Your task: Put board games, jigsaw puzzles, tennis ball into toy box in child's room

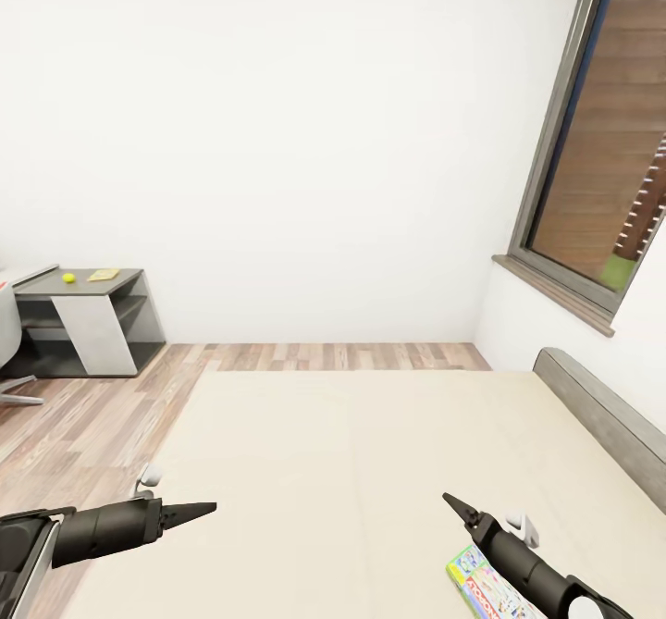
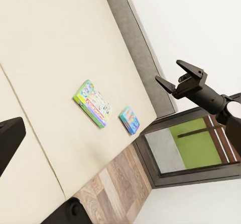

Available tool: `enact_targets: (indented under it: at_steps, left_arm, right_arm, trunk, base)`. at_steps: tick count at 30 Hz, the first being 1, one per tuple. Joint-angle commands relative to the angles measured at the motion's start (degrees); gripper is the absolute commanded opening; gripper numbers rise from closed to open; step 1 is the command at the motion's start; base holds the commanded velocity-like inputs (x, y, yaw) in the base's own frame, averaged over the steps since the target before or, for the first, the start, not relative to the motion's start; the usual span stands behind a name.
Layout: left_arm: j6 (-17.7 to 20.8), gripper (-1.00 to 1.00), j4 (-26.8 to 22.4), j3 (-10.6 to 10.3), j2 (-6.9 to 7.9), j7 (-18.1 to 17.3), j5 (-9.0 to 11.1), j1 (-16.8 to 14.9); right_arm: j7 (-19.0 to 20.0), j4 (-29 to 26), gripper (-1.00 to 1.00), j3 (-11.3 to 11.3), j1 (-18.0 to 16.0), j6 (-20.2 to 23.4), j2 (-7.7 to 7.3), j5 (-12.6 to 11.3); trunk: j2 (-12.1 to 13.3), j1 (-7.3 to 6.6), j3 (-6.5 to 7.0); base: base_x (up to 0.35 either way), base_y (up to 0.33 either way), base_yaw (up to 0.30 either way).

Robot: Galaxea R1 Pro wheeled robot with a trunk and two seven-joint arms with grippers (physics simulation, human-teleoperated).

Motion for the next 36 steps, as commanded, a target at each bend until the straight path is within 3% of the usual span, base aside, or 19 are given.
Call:
enact_targets:
  at_steps: [1,36]
  left_arm:
    - [0.59,1.0,-0.01,0.02,0.01,-0.25,-0.06,-0.05]
    - [0.64,1.0,-0.01,0.02,0.01,-0.25,-0.06,-0.05]
  right_arm:
    - [0.07,-0.02,1.0,-0.11,-0.06,0.44,0.01,-0.22]
    - [0.07,-0.02,1.0,-0.11,-0.06,0.44,0.07,-0.22]
  trunk:
    - [-0.13,0.04,-0.13]
    - [-0.13,0.04,-0.13]
  base:
    - [0.0,0.0,-0.002]
    - [0.0,-0.05,0.0]
